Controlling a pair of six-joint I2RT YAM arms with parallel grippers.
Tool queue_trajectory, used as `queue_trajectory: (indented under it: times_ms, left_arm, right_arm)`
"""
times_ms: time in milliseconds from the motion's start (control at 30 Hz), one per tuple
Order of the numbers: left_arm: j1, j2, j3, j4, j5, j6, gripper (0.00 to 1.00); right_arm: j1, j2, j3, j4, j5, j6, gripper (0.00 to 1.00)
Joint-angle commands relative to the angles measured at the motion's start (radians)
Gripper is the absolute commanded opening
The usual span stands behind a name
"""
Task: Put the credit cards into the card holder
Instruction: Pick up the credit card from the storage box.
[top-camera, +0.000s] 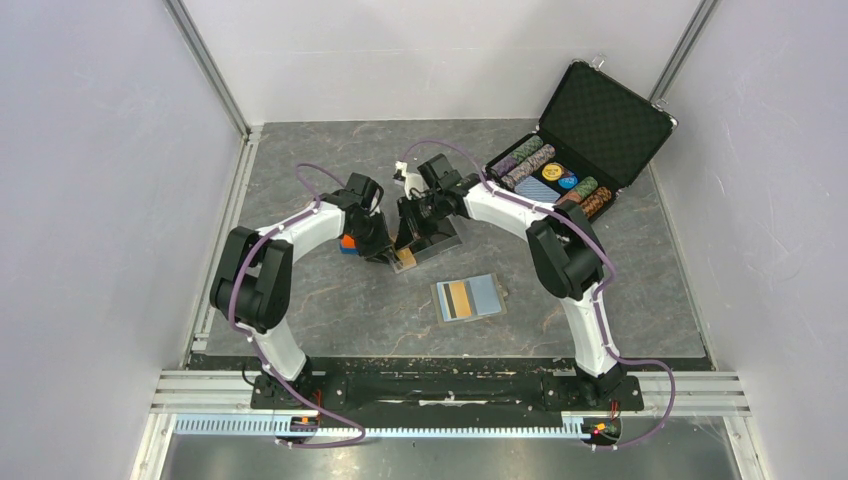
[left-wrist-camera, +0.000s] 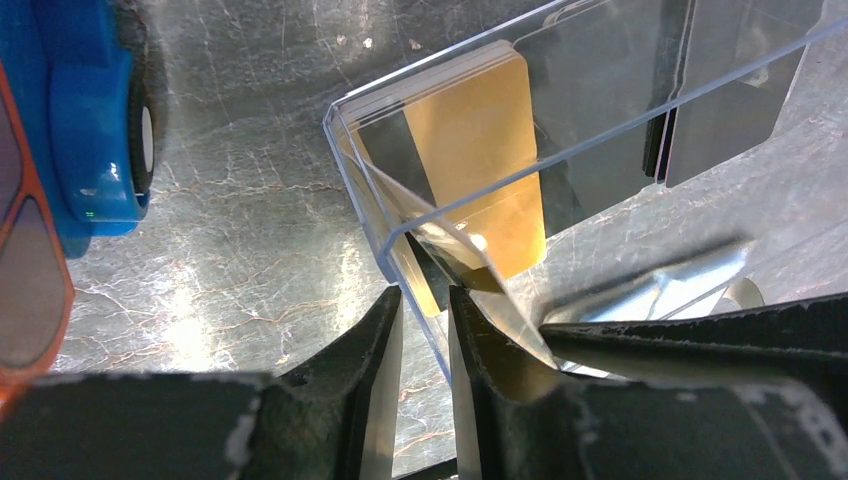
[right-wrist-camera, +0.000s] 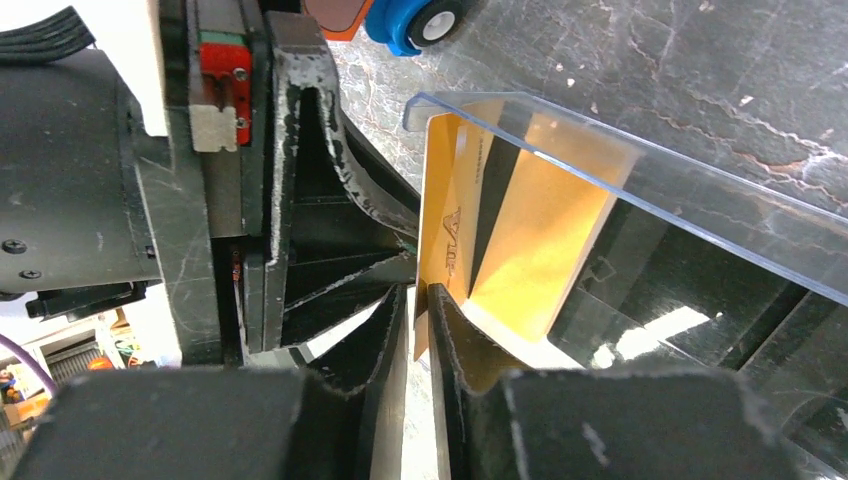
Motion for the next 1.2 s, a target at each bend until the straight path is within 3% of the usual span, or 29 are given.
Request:
queue_trajectory:
  times_ms: [0,133,367,433,533,900,1167]
  left_arm:
    - [-0.005,0.004,0.039,0.012,-0.005,0.023,0.29]
    - [-0.005,-0.006,0.048,0.0,-0.009,0.032,0.3]
    - [-0.005,-0.016,0.078,-0.029,-0.018,0.044,0.31]
    - [-0.004,-0.017,0.083,-0.03,-0.014,0.044,0.3]
    - [-0.004,-0.029,0.091,-0.033,-0.009,0.047,0.3]
    - [-0.005,-0.25,0.094,-0.038,-0.056,0.014,0.43]
    - [-0.005,-0.416,-0.053,0.196,0.069,-0.119,0.55]
  right_arm:
    - [0.009,0.011,-0.004,0.04,-0.03,0.006,0.13]
    - [0.009,0.026,0.0,0.028,-0.022,0.002,0.15]
    - [0.01,0.024,0.0,-0.035,0.054,-0.056,0.26]
    - [0.01,0.025,-0.002,-0.035,0.059,-0.06,0.21]
    - [0.01,0.018,0.003,-0.035,0.066,-0.059,0.0]
    - [-0.019,-0.153,0.011,-0.028,0.115,-0.033,0.0]
    - [-0.096,-0.364,-0.241,0.104,-0.022,0.088,0.0]
